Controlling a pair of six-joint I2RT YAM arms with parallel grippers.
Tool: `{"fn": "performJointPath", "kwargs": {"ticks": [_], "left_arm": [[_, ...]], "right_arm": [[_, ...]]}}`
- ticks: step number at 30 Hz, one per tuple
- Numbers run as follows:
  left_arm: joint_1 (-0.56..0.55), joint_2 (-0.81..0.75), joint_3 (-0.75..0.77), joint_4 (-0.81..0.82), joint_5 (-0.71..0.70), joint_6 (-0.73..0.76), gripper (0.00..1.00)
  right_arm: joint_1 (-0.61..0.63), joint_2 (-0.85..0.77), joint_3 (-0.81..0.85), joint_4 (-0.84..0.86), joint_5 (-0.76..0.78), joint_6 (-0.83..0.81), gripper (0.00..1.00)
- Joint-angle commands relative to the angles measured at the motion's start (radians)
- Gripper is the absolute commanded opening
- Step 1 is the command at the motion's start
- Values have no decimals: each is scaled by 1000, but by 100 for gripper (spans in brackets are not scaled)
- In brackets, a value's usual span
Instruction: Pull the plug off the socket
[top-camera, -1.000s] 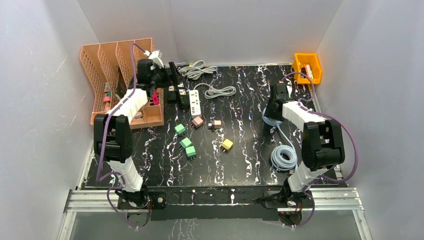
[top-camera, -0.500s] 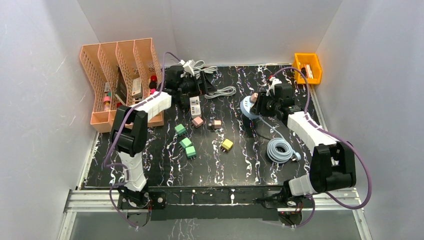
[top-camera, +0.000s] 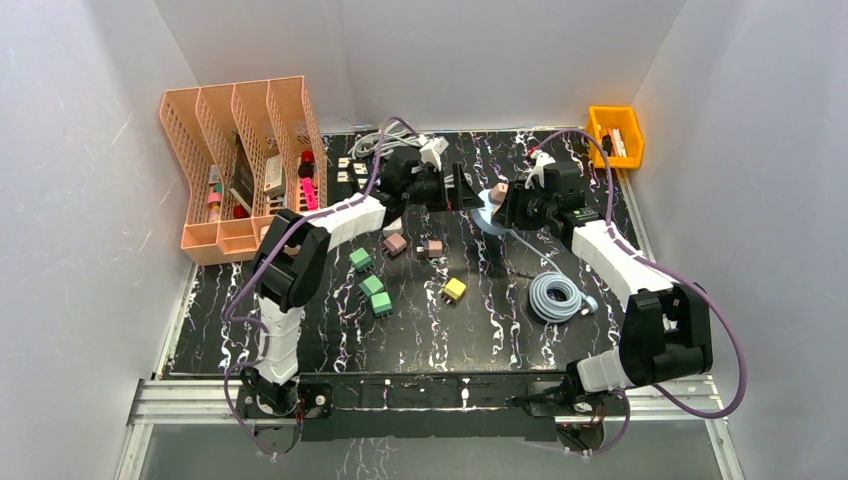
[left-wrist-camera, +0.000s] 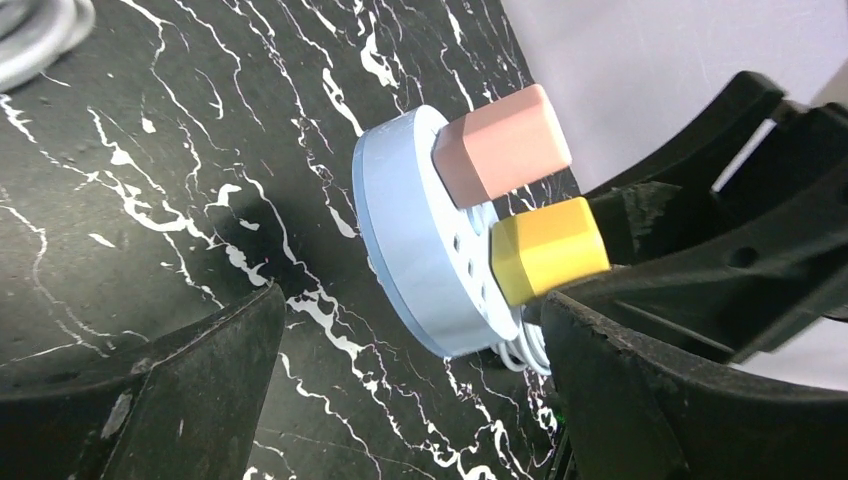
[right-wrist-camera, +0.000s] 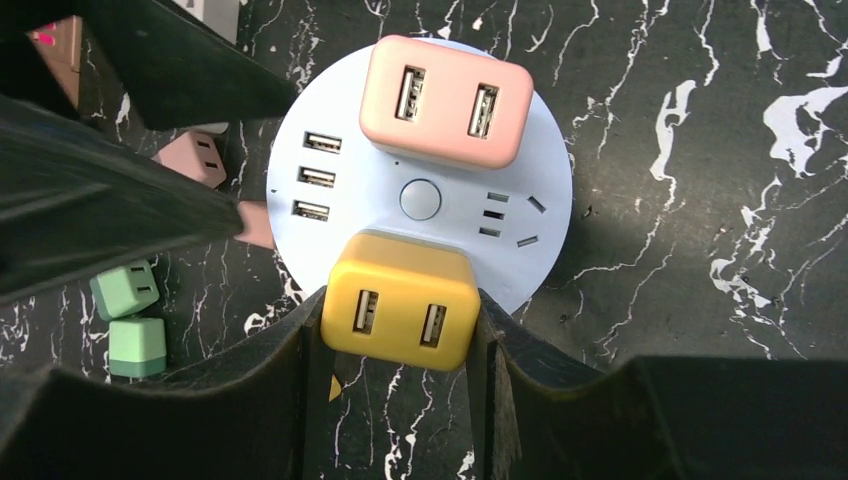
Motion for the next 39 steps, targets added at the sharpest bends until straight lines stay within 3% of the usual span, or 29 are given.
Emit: {"fn": "performJointPath", "kwargs": {"ticks": [1, 5, 6, 7, 8, 9, 10, 15, 28, 32, 39], "left_arm": [[-32, 34, 57, 15, -18, -5, 98], [-64, 90, 108, 23, -26, -35, 98], [-70, 103, 119, 25, -23, -47, 95], [-74, 116, 128, 35, -15, -59, 81], [-76, 129, 136, 46, 0, -70, 57], [-76, 136, 143, 49, 1, -78, 15], [-76, 135, 145, 30, -29, -85, 0], [-62, 94, 119, 18, -166, -25, 0], [-35, 111, 174, -68, -277, 79, 0], [-18, 107, 191, -53, -259, 63, 0], [19, 131, 255, -28, -205, 18, 0]], "right_arm": [[18, -60, 84, 119, -48, 12, 0], [35, -79, 81, 131, -71, 30, 0], [40, -85, 79, 137, -75, 30, 0], [43, -90, 79, 139, -76, 31, 0], [44, -97, 80, 138, -76, 29, 0], [43, -102, 84, 134, -75, 28, 0], [44, -108, 87, 131, -75, 24, 0], [44, -161, 106, 108, -85, 9, 0], [45, -238, 166, 91, -224, 21, 0], [59, -243, 42, 54, -249, 34, 0], [213, -327, -242, 10, -58, 72, 0]]}}
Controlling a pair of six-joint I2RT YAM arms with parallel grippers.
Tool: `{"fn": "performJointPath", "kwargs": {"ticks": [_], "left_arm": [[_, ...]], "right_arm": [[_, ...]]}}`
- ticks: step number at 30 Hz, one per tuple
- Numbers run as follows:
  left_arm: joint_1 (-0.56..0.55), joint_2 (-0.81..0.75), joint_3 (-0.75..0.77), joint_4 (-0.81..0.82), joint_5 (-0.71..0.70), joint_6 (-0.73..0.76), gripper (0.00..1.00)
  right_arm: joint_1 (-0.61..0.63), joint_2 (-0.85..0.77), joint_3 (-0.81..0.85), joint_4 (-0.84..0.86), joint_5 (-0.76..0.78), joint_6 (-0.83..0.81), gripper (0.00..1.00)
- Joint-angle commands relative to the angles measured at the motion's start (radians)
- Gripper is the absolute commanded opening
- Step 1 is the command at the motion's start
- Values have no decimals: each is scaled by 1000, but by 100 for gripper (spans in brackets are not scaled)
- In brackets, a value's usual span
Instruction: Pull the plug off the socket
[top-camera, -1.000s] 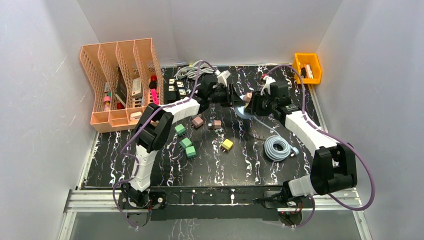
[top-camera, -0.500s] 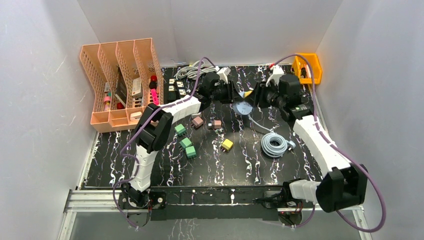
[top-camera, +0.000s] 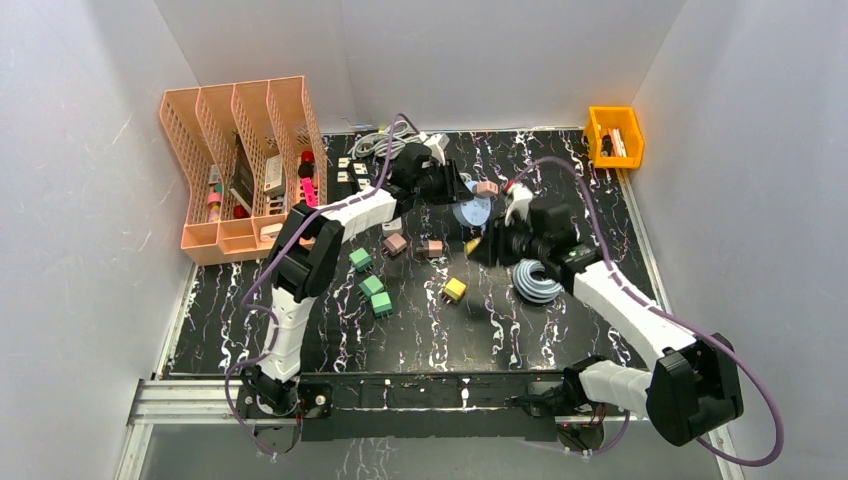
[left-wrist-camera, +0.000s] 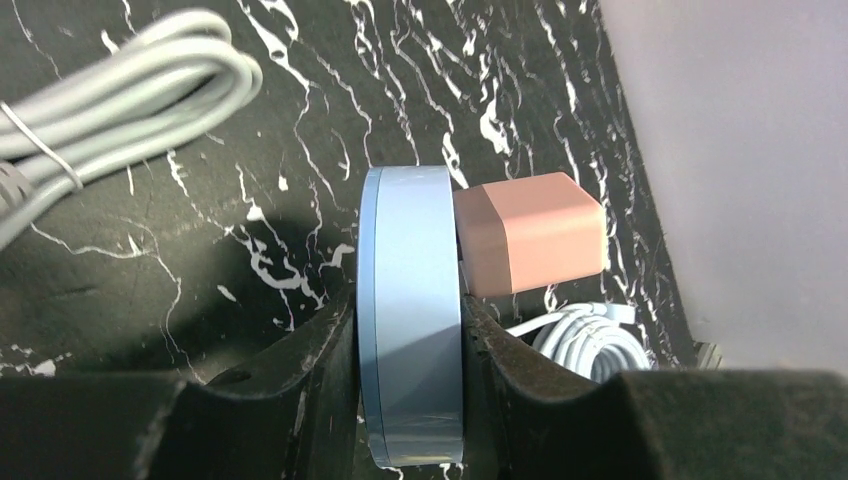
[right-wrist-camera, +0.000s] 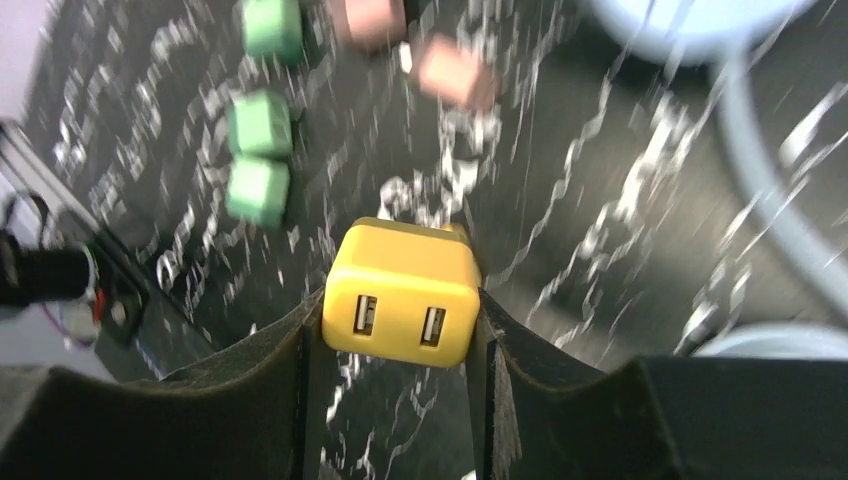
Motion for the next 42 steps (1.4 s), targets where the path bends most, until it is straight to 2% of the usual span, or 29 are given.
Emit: {"fn": "performJointPath", "kwargs": {"ticks": [1, 10, 16, 20, 22, 24, 25, 26, 30, 35, 38, 42], "left_arm": [[43, -10, 97, 83, 27, -26, 0], [50, 10, 120, 83, 59, -64, 0], [51, -3, 110, 73, 65, -59, 0], [54, -12, 95, 79, 66, -60, 0], [54, -8, 90, 85, 73, -70, 0], [54, -6, 84, 95, 82, -78, 0], [56, -6, 80, 98, 85, -82, 0], [54, -7, 79, 99, 88, -84, 0], [56, -16, 79, 92, 90, -74, 0], [54, -26, 63, 114, 113, -73, 0], [45, -44, 31, 152, 130, -75, 0], [32, -66, 10, 161, 136, -69, 0]], "right_arm": [[55, -74, -119, -11, 75, 62, 0], [71, -26, -212, -20, 159, 67, 0], [96, 63, -222, 33, 75, 60, 21], [116, 86, -229, 37, 75, 51, 35], [117, 102, -219, 20, 81, 36, 45], [116, 110, -202, 6, 96, 16, 64], [115, 108, -183, -9, 116, 8, 83], [116, 102, -158, -34, 139, -3, 97], [117, 12, -31, -88, 278, -11, 98], [104, -93, 80, 50, 372, -5, 98], [40, -6, 174, 78, 356, -1, 98], [-68, 224, 355, 12, 310, 91, 98]]}}
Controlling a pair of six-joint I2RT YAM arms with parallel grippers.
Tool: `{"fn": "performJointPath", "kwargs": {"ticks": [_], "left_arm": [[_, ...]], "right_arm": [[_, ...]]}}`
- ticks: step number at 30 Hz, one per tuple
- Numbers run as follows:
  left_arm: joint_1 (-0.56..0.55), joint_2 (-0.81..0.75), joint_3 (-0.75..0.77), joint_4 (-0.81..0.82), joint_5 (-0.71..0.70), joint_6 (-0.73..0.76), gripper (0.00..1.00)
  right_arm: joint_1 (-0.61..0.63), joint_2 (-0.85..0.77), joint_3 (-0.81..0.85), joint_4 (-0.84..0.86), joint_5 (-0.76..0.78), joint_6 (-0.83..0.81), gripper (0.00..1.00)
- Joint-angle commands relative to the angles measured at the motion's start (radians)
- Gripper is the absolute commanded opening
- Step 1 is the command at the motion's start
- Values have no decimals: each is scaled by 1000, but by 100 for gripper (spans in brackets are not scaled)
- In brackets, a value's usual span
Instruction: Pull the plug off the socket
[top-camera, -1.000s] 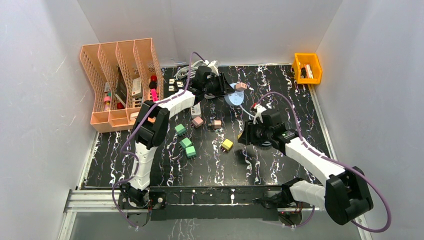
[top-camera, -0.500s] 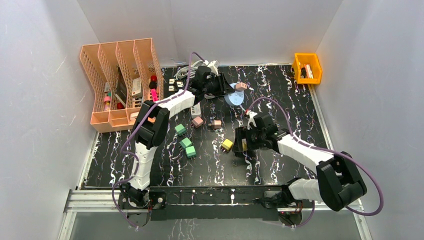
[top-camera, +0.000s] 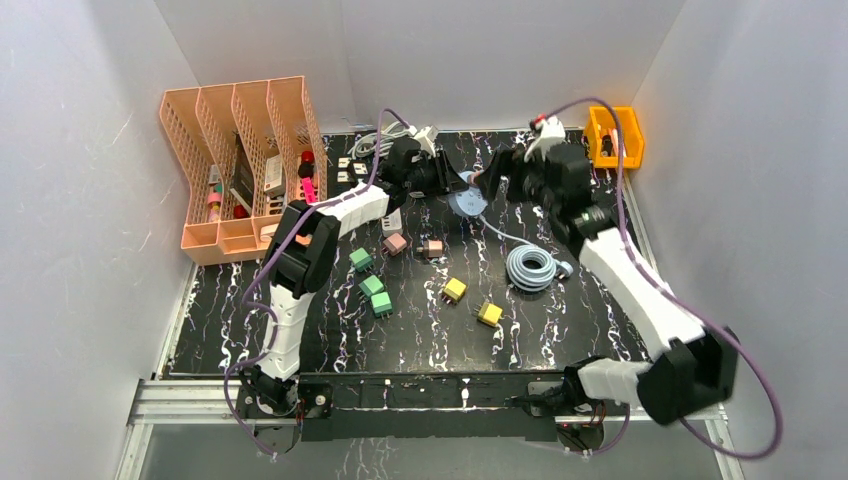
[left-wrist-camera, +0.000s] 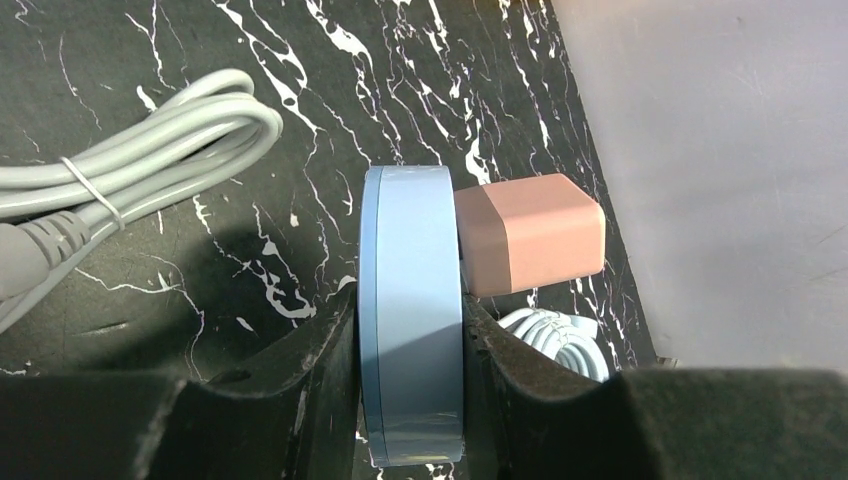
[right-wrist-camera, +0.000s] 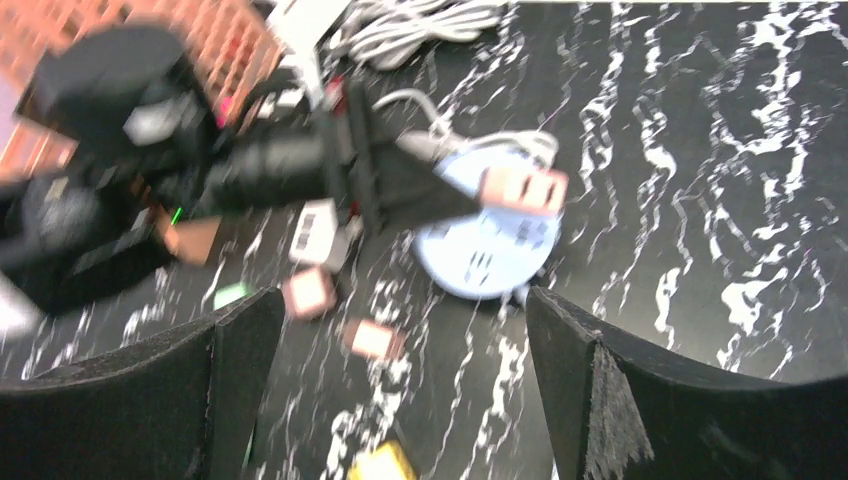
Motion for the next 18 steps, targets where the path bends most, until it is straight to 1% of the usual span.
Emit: {"fn": "performJointPath", "kwargs": {"ticks": [1, 5, 7, 11, 16, 18], "left_arm": [[-21, -93, -24, 93, 54, -1, 0], [-29, -132, -74, 122, 31, 13, 0], [-33, -148, -95, 134, 23, 24, 0], [-35, -170, -122, 151, 17, 37, 0], [-35, -169, -122, 158, 30, 31, 0], [-35, -168, -120, 160, 37, 22, 0]], "right_arm": [[-97, 233, 161, -15, -8, 99, 98], [-142, 405, 310, -65, -79, 152, 98], [-155, 462, 355, -72, -121, 171, 98], [-171, 527, 390, -45, -206, 200, 98], [-172, 549, 372, 10, -237, 190, 98], [-173, 587, 371, 15, -252, 187, 97]]}}
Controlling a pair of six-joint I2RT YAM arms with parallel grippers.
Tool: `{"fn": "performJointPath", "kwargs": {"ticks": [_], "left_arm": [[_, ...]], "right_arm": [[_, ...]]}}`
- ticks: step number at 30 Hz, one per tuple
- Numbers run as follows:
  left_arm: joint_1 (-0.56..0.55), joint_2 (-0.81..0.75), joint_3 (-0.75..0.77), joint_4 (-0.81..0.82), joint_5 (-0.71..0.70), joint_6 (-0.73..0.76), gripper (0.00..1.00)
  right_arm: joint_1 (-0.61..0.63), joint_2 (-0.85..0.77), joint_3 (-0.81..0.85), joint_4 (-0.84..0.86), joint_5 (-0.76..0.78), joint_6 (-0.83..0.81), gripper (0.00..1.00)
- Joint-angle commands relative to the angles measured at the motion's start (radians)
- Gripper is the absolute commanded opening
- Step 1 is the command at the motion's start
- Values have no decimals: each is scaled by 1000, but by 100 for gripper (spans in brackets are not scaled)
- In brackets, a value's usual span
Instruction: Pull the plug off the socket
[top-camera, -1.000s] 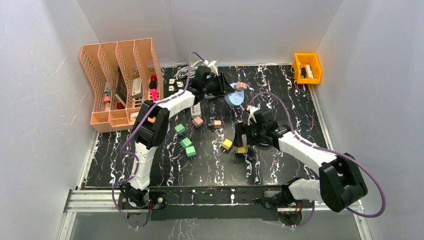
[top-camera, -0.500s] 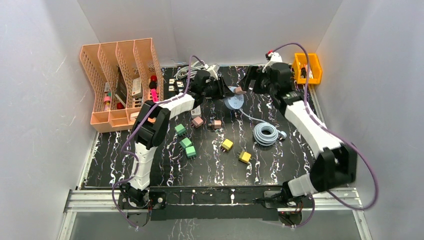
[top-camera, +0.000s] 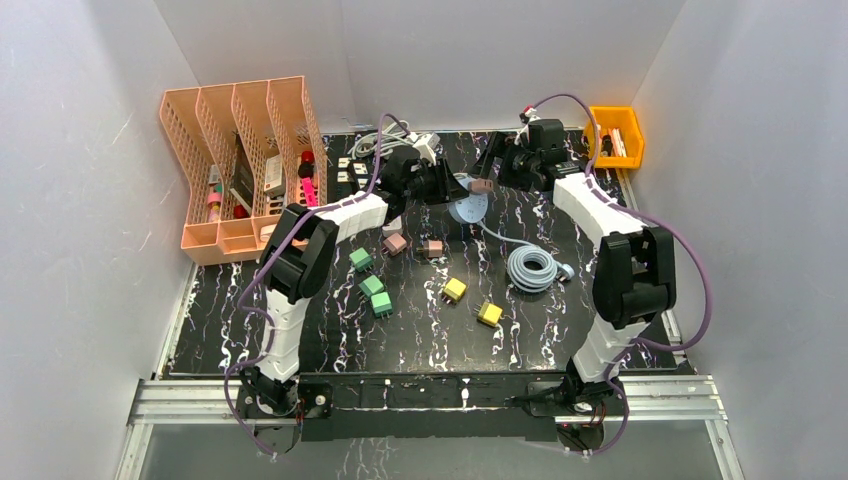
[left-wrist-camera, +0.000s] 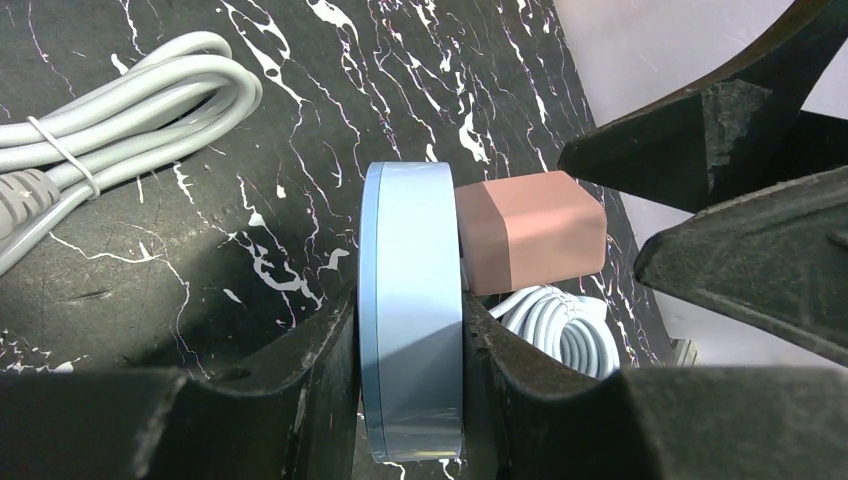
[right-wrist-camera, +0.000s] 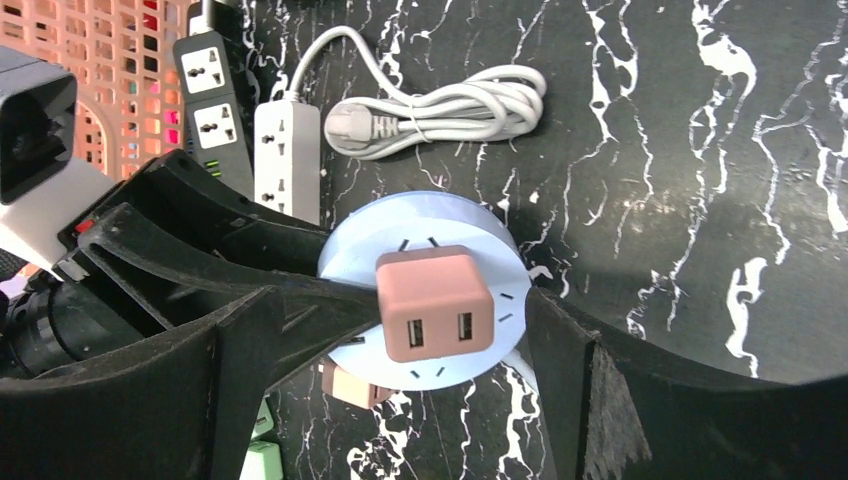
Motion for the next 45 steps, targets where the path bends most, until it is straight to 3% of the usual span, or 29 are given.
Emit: {"fn": "performJointPath", "kwargs": {"ticks": [1, 11, 12, 13, 14, 23, 28, 34, 45], "left_arm": [[-13, -109, 4, 78, 47, -10, 0], [-14, -109, 16, 79, 51, -11, 0], [-13, -108, 18, 79, 53, -12, 0], [-14, -107, 21, 77, 53, -13, 0], [-13, -107, 23, 77, 56, -13, 0], [-14, -96, 36, 43, 38, -9, 0], [-10, -86, 41, -2, -5, -7, 0], [4, -65, 50, -21, -38, -28, 0], [54, -47, 57, -28, -73, -83, 0]], "right_arm": [[-3, 32, 45, 77, -68, 3, 96], [-4, 74, 42, 82, -90, -19, 92], [-5, 76, 40, 88, -107, -25, 73], [-6, 81, 38, 97, -124, -34, 18], [-7, 83, 36, 98, -140, -42, 0], [-9, 0, -1, 142, -155, -65, 0], [-8, -195, 75, 145, -175, -33, 0], [-27, -275, 279, -23, -142, -131, 0], [-51, -365, 284, -76, -171, -133, 0]]}}
